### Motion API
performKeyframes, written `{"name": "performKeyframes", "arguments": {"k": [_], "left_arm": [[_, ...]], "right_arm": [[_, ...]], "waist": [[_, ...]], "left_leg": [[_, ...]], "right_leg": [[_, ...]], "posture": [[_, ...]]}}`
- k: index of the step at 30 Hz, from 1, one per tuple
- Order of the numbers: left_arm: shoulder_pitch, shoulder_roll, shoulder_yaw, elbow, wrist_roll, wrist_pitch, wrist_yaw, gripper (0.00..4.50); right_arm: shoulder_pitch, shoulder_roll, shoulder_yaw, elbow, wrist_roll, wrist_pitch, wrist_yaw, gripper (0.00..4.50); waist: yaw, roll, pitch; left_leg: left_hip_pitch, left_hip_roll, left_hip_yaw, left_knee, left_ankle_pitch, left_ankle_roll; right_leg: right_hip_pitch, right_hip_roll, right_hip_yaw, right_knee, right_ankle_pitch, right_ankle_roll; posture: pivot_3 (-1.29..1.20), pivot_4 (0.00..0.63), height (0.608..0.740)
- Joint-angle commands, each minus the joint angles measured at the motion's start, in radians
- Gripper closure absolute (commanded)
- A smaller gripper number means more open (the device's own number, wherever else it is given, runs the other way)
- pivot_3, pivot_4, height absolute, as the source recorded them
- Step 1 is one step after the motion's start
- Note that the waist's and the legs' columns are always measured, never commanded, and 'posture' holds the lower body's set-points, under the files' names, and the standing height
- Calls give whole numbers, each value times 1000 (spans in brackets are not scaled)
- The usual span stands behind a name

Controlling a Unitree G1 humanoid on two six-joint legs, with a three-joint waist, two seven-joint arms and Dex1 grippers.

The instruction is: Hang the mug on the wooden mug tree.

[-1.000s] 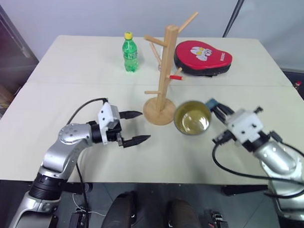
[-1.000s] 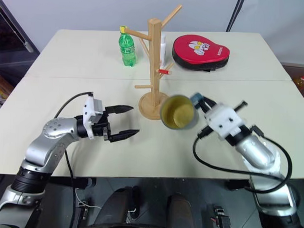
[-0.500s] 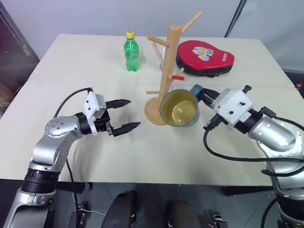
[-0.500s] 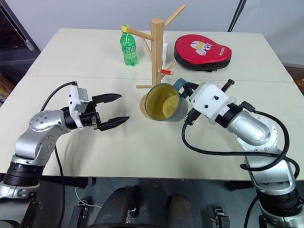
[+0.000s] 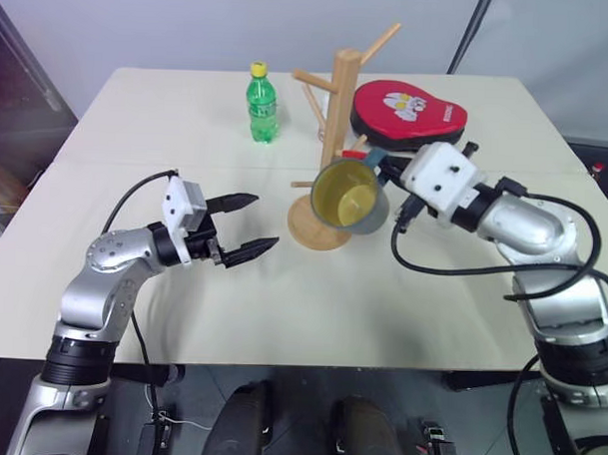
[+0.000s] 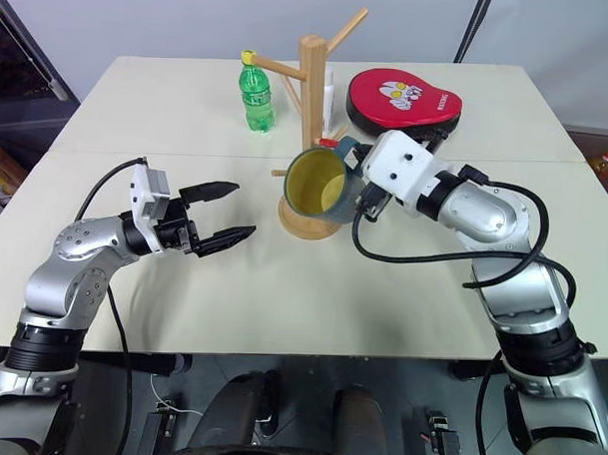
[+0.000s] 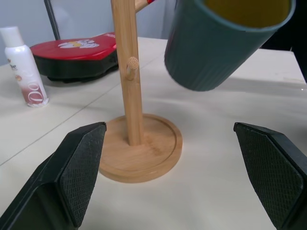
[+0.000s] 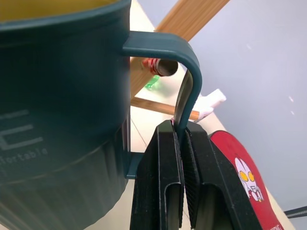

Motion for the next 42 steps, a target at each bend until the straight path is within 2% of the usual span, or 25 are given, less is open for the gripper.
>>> {"name": "performKeyframes", "arguments": {"k": [1,13,16,19,21,27,32,36,42], "left_arm": [[-10,-3,20,-44,-19,-1,10,0],[-4,-15,16,-69,-21,10,28,0],[-4,-16,18,-72,-22,11,31,0],[-5,-16,20,-74,-24,13,32,0],[-4,-15,23,-75,-28,16,33,0],[1,-14,43,-57,-41,57,72,0],[29,-83,109,36,-9,38,222,0],[80,-121,151,113,50,-16,323,0],[146,-131,179,140,105,-71,398,0]], "right_arm": [[-57,12,11,17,-15,-34,9,4434],[-146,50,78,122,-64,-41,29,4434],[-155,55,72,119,-70,-44,26,3533],[-152,42,49,99,-75,-48,22,2045],[-132,21,16,69,-65,-41,29,2045],[73,17,-237,-70,96,52,36,2045],[332,201,-469,-86,265,78,-57,2045],[484,325,-485,20,253,-86,-109,2045],[527,370,-420,121,233,-220,-129,2045]], "waist": [[-1,0,0],[-1,0,0],[-1,0,0],[-1,0,0],[-1,0,0],[7,-1,0],[6,-2,-1],[-4,-1,-1],[-19,-2,-1]], "left_leg": [[0,0,0,0,0,0],[0,0,0,0,0,0],[0,0,0,0,0,0],[0,0,0,0,0,0],[0,0,0,0,0,0],[0,0,0,0,0,0],[2,0,0,-1,0,0],[2,1,1,-1,0,0],[2,1,2,0,0,0]], "right_leg": [[0,0,0,0,0,0],[0,0,0,0,0,0],[0,0,0,0,0,0],[0,0,0,0,0,0],[0,0,0,0,0,0],[1,0,0,-1,0,1],[3,-1,0,-1,1,1],[2,0,1,0,1,1],[0,0,2,2,2,0]], "posture": [[0,150,740],[0,150,740],[0,150,740],[0,150,740],[0,150,740],[0,150,740],[0,150,740],[0,150,740],[0,150,740]]}}
